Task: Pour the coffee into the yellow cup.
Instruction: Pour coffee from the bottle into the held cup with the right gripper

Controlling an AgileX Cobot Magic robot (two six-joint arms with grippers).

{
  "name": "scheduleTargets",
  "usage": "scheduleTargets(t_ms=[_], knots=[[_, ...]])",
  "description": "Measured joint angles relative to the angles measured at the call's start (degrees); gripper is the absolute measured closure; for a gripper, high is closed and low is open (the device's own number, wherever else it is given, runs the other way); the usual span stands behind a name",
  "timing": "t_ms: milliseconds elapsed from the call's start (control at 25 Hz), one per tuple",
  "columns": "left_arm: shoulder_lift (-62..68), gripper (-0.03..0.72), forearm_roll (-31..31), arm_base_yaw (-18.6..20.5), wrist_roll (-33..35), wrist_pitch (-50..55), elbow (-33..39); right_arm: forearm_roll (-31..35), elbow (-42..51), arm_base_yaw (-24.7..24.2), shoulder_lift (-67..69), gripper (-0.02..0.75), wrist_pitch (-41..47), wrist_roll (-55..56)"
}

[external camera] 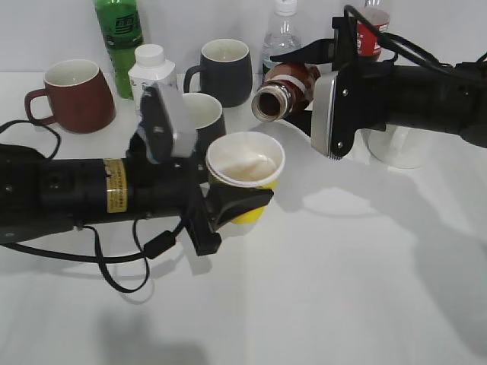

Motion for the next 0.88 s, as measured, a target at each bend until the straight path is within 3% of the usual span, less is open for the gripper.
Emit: scheduleTargets(t_ms=[240, 880], knots=[[0.05, 0.309, -0.12, -2.72, 0.00, 4.67, -1.25, 0.15, 0.00, 0.00, 0.00, 0.234, 0.23, -3.30], [1.29, 0.309, 0.89, -2.88, -2.30, 5.70, -3.33, 1.22, 0.00, 0.00, 0.00, 0.234, 0.46, -10.29]])
